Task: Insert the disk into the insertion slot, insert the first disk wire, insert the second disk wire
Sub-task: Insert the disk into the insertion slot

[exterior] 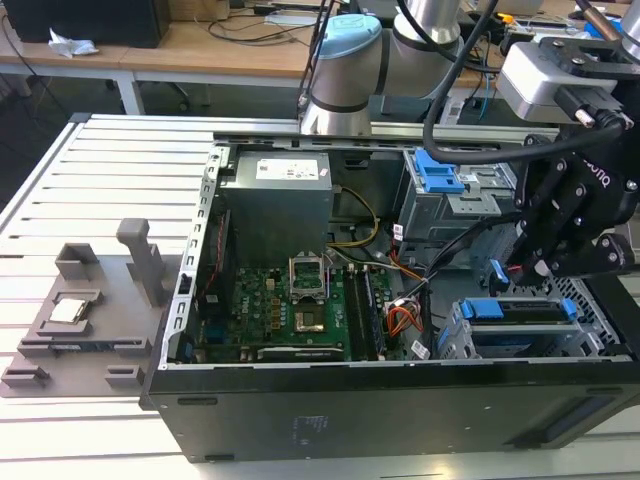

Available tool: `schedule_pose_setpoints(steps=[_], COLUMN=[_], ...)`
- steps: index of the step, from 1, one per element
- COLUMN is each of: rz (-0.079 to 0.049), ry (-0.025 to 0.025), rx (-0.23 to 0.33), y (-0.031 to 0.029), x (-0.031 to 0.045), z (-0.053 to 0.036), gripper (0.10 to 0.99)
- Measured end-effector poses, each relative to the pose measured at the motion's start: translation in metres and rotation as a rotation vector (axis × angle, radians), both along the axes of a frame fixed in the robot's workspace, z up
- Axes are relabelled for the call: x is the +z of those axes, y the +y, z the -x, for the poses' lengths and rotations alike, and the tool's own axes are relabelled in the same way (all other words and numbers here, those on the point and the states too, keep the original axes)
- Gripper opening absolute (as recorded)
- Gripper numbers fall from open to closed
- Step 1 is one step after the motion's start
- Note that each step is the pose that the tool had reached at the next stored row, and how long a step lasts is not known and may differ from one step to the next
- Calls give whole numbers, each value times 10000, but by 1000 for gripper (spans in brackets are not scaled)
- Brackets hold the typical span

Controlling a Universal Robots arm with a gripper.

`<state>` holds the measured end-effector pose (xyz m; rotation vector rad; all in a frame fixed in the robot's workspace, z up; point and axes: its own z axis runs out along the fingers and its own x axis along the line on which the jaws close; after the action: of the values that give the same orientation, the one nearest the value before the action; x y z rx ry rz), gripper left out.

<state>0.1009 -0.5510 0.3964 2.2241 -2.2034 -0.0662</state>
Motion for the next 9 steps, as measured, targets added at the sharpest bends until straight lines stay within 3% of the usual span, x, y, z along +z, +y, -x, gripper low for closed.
schedule_pose_setpoints(steps=[4,9], rz=[0,0], ry=[0,-1], rx=[-1,0], y=[0,0], x=[-2,-3], z=[0,0], gripper=[106,106])
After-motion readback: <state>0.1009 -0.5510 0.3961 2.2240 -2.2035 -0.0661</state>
